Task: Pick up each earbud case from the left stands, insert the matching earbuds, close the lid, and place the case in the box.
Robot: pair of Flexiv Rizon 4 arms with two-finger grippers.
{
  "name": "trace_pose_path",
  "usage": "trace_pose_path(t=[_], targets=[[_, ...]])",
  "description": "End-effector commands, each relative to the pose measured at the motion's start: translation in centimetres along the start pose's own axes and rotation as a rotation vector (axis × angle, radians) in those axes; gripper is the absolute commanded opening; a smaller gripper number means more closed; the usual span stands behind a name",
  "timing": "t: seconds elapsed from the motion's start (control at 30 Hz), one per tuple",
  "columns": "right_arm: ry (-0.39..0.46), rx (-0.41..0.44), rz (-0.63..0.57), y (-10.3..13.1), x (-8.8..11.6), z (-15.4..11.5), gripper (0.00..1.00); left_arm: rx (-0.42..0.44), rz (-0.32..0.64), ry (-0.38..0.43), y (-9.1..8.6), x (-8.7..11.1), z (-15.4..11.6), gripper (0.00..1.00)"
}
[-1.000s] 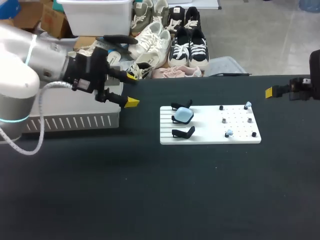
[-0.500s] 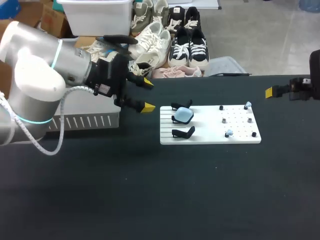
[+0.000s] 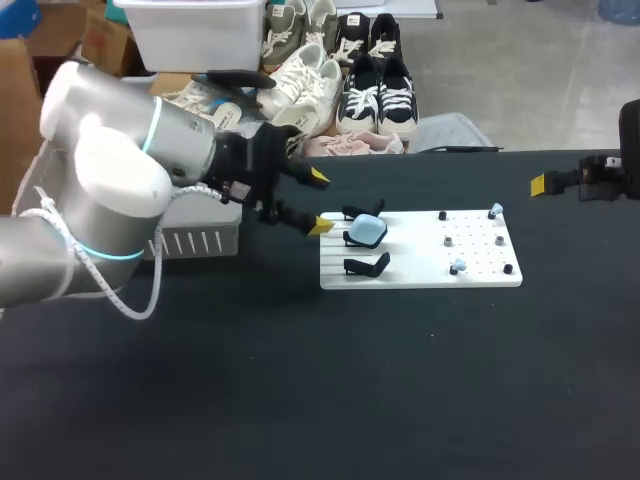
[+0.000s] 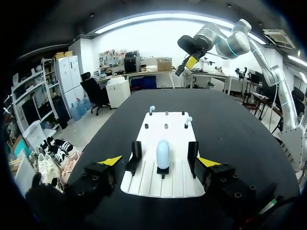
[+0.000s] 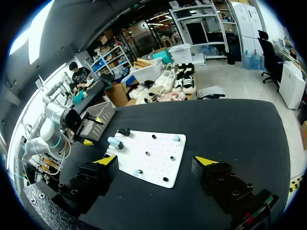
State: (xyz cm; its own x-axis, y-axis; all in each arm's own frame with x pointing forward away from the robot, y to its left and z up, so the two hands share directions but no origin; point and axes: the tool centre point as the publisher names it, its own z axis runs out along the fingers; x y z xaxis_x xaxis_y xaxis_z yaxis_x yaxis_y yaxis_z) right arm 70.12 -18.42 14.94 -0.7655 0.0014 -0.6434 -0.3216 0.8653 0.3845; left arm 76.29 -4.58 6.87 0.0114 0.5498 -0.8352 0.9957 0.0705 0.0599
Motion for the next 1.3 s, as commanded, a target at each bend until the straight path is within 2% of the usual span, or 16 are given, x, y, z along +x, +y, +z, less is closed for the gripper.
trace_pose_path(t=[0.03,0.17,0.43,1.0,1.3], targets=[[0.001,0.000,-0.001,0.0,0.0,0.0,1.00,0.010,-0.008,-0.004,0.7,0.2,1.8,1.00],[0.001,0.000,-0.001,0.0,0.0,0.0,1.00,0.030,-0.043,-0.025,0.9,0.5,2.5,1.00],[0.001,0.000,-0.001,0.0,0.0,0.0,1.00,0.012,-0.044,-0.011,1.4,0.8,3.4,1.00],[0.001,0.000,-0.001,0.0,0.0,0.0,1.00,-0.019,-0.060,0.012,0.0,1.9,5.6,1.00],[0.001,0.000,-0.001,0.0,0.0,0.0,1.00,-0.018,-0.064,0.018,-0.1,2.0,6.2,1.00]])
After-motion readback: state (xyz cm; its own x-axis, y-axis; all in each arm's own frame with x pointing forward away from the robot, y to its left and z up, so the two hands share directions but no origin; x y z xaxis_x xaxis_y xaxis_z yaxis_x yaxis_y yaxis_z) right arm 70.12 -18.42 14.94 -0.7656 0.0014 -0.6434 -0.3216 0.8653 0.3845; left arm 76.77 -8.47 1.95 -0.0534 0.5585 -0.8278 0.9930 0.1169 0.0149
